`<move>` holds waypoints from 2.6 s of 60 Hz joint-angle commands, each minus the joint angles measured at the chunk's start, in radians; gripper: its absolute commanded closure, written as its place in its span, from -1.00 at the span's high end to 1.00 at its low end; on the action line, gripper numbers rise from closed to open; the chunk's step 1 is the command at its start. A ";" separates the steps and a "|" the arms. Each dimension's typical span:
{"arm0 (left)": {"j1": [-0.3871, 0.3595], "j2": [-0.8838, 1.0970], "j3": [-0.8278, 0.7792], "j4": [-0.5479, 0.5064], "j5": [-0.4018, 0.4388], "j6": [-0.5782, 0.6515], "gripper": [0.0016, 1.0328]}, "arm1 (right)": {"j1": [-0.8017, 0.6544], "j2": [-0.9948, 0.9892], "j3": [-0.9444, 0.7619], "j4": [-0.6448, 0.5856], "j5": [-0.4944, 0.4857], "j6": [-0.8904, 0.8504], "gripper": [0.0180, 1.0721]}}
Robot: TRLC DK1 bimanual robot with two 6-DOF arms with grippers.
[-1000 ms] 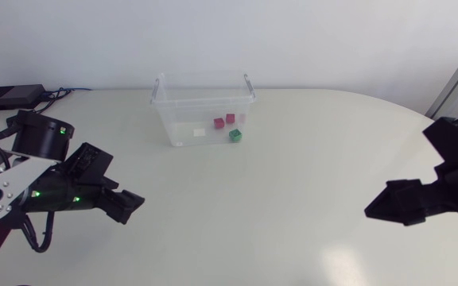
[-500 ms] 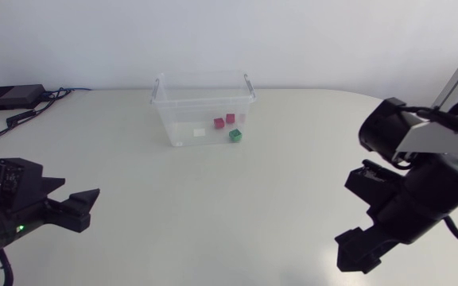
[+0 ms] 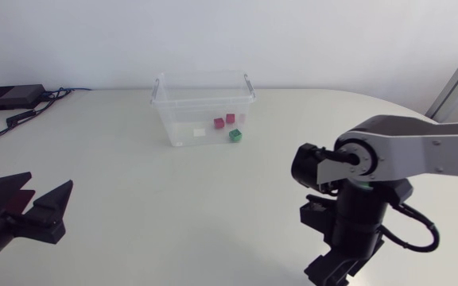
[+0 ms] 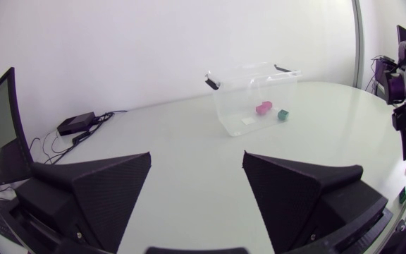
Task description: Place the duplo bricks in the container
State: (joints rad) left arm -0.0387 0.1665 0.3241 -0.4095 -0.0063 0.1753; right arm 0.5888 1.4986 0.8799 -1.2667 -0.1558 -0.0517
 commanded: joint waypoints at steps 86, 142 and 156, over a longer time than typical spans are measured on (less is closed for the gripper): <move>0.020 -0.179 -0.114 0.170 -0.015 0.023 0.76 | 0.244 0.219 -0.102 0.122 0.053 0.113 -0.50; 0.016 -0.180 -0.194 0.304 -0.049 0.043 0.76 | 0.017 0.144 0.668 0.201 0.147 0.024 -0.63; 0.014 -0.180 -0.293 0.517 -0.089 0.099 0.76 | -0.018 0.199 0.768 0.374 0.142 0.019 -0.62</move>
State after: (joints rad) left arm -0.0265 -0.0006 0.0792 0.0555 -0.0814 0.2344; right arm 0.5835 1.6627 1.6058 -0.9340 -0.0174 -0.0116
